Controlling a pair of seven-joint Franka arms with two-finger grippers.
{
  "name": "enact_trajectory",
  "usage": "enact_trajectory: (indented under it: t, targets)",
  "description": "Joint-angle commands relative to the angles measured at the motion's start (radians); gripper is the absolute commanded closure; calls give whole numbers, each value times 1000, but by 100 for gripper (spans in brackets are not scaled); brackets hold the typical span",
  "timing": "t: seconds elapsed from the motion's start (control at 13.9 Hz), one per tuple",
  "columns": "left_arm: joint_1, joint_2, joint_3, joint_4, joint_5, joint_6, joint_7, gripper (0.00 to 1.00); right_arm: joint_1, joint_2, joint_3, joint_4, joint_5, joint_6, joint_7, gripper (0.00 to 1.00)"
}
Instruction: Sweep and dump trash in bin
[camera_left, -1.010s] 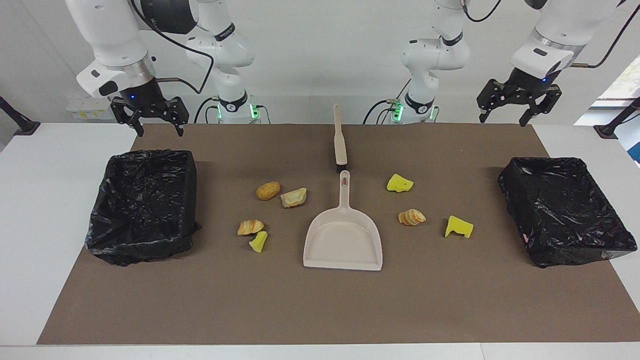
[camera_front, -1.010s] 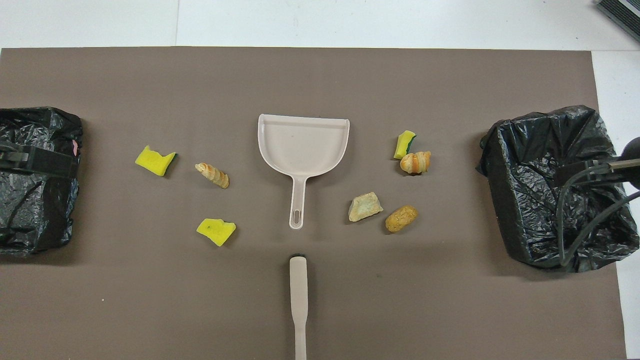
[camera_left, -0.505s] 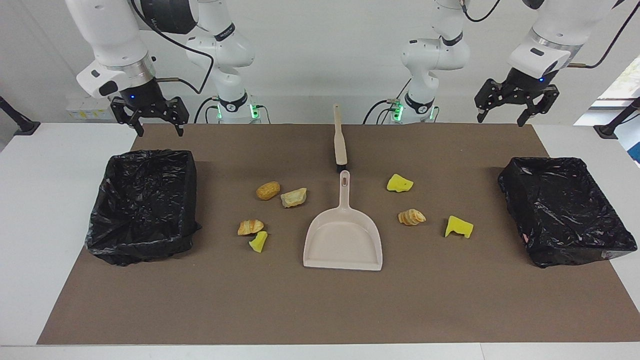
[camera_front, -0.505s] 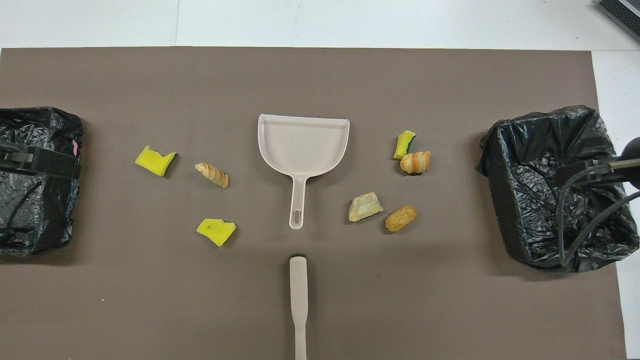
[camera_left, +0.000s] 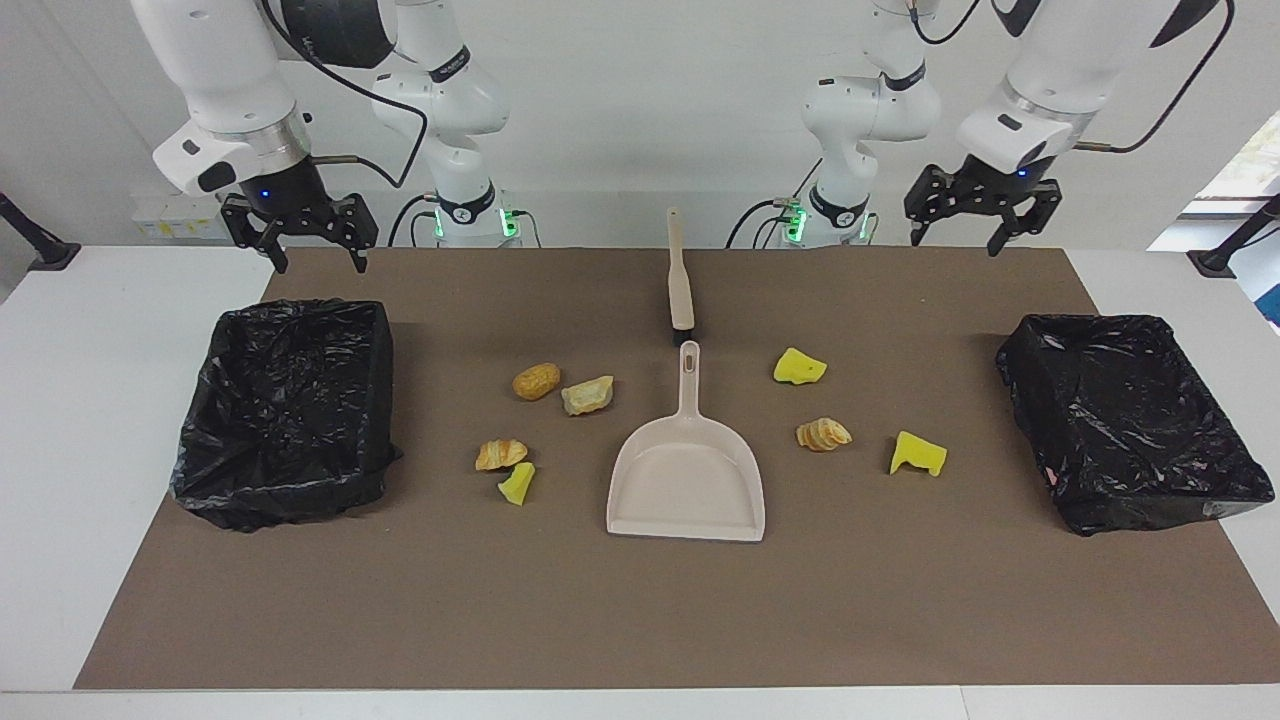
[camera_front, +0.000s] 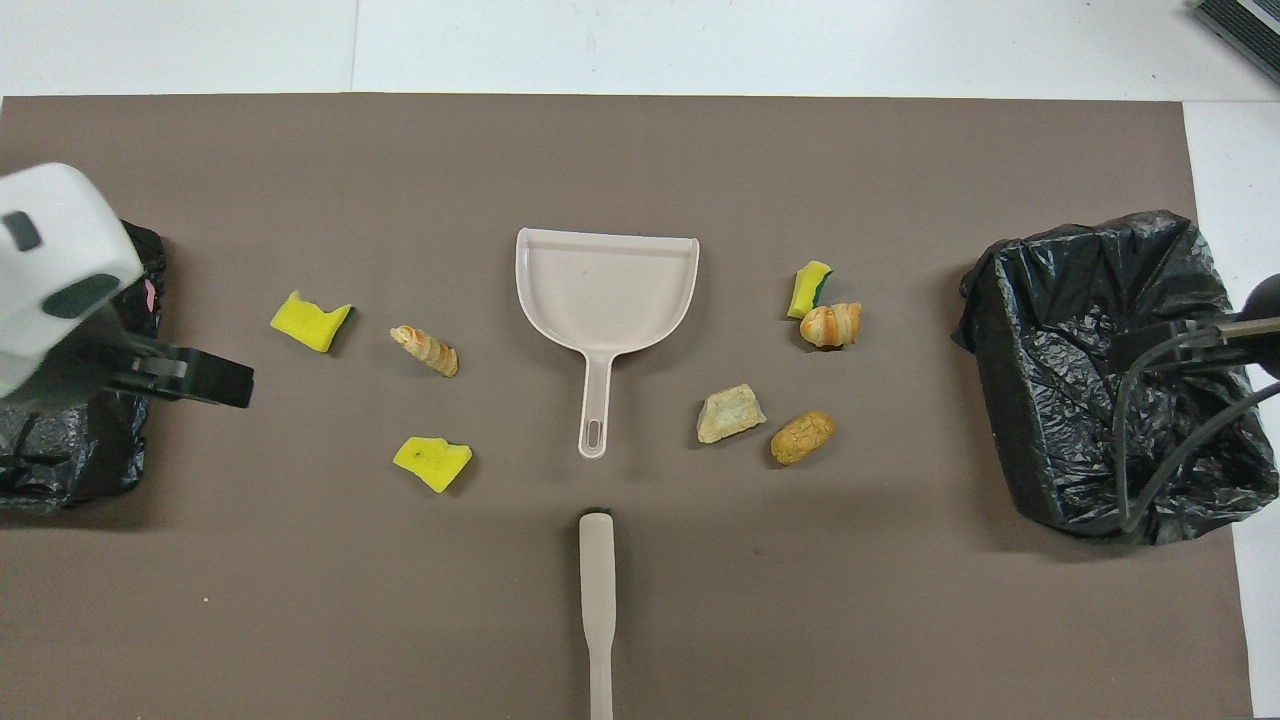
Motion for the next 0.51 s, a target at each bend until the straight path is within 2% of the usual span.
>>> enact_trajectory:
  t: [0.0, 0.14, 0.43]
  targets:
    - [-99, -146, 12, -261, -1, 146, -84, 0, 3, -8, -3, -6, 8, 7, 19, 0]
    - [-180, -202, 11, -403, -1, 233, -148, 0, 3, -9, -4, -6, 8, 7, 19, 0]
    - [-367, -260, 11, -624, -3, 402, -332, 0, 3, -8, -3, -6, 8, 7, 19, 0]
